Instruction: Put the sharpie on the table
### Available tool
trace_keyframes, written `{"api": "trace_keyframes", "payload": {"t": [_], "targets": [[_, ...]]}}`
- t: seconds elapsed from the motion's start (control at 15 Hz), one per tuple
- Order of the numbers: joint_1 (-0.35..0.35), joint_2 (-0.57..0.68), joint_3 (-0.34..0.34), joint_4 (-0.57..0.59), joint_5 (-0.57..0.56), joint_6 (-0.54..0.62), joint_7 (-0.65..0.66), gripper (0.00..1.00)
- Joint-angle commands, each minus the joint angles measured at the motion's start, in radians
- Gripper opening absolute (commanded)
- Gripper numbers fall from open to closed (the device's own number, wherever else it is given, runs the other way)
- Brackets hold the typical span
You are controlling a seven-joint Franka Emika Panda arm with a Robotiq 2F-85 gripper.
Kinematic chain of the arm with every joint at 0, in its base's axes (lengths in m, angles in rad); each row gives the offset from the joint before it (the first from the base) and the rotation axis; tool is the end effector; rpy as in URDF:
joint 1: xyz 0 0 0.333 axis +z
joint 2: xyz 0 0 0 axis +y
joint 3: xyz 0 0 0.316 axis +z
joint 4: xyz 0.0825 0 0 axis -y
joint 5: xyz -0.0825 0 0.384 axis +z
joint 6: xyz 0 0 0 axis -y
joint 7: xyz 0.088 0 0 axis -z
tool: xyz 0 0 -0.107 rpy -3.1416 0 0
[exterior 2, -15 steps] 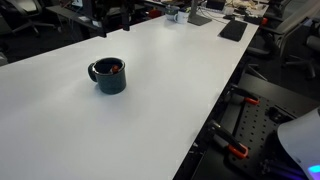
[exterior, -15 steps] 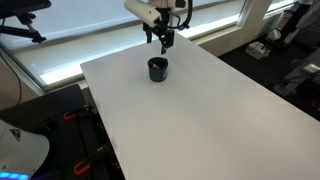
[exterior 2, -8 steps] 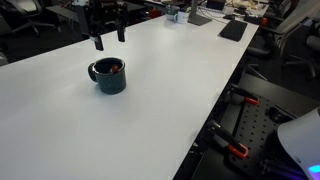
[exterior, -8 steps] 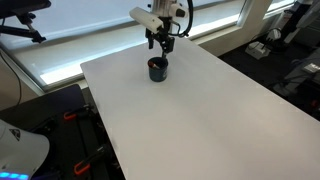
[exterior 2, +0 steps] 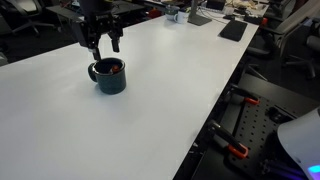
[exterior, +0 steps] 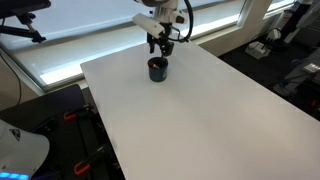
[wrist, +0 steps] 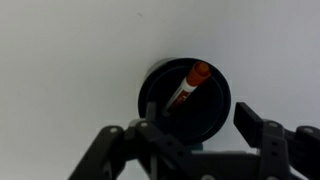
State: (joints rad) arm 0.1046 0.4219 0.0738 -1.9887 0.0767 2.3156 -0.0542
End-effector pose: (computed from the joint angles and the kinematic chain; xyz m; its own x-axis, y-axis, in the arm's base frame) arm 0.5905 0.1068 0.2426 0.9802 0.1752 -0.0922 0.1674 -0.9821 -0.0864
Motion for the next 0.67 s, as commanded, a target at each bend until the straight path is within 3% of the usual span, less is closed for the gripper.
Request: {"api": "trace_keyframes", "payload": {"t": [0.0, 0.6], "targets": [[0.002, 0.022, 0.006, 0.038, -0.021, -0.039, 0.017, 0.78], [-0.004, 0.067, -0.009, 0.043, -0.050, -0.052, 0.022, 0.69]]}}
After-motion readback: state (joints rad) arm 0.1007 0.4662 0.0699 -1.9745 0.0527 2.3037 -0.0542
